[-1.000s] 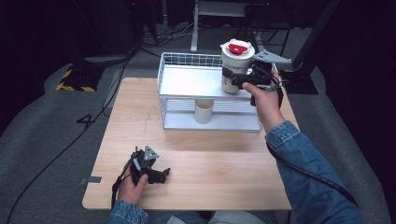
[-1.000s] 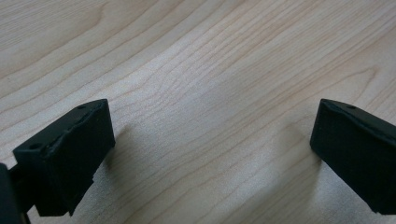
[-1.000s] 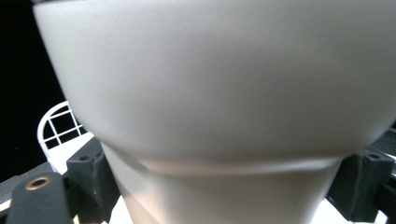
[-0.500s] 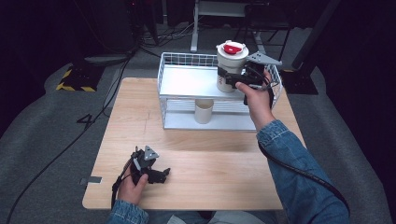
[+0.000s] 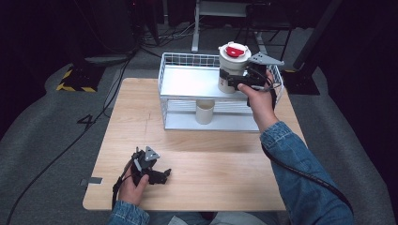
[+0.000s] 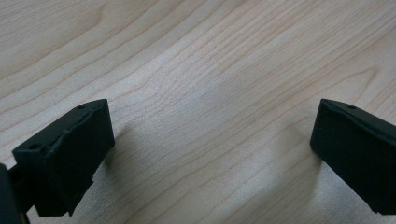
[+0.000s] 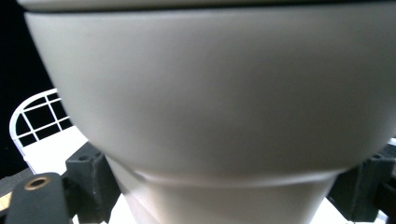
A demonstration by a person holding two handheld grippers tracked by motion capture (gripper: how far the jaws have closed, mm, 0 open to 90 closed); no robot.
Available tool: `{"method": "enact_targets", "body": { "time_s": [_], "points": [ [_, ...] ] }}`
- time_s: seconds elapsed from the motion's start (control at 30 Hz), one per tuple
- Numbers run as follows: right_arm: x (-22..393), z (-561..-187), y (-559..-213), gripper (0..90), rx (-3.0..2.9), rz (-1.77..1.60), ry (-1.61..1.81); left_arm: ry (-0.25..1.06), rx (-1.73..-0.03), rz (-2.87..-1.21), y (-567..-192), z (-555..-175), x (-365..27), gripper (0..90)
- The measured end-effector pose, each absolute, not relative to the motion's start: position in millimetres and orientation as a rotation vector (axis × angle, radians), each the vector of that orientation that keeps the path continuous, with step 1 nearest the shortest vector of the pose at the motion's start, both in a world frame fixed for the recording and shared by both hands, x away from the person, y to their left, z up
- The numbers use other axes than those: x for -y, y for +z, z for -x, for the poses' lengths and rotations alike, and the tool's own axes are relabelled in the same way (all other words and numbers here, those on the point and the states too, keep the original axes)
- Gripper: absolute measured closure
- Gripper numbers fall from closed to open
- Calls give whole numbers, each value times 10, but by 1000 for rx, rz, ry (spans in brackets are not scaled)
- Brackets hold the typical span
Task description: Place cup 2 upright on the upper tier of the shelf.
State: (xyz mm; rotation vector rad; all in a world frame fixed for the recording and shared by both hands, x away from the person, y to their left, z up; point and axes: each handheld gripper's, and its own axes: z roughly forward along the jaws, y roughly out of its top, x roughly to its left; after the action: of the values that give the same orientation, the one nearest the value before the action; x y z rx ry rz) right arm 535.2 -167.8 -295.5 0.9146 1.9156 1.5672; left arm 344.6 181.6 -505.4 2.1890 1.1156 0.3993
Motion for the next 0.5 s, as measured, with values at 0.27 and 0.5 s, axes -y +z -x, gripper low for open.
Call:
{"method": "enact_targets", "body": {
  "time_s": [0.27,0.5],
  "points": [
    [1669,-5357,-2936,130,-1928,-939,1558,400,-1115,-2189,-5054,-3446,-1816,2],
    [1693,-5370,-2915,42,-1974,-906,1521,400,-1116,-2189,-5054,-3446,-1815,2]
  ]
}}
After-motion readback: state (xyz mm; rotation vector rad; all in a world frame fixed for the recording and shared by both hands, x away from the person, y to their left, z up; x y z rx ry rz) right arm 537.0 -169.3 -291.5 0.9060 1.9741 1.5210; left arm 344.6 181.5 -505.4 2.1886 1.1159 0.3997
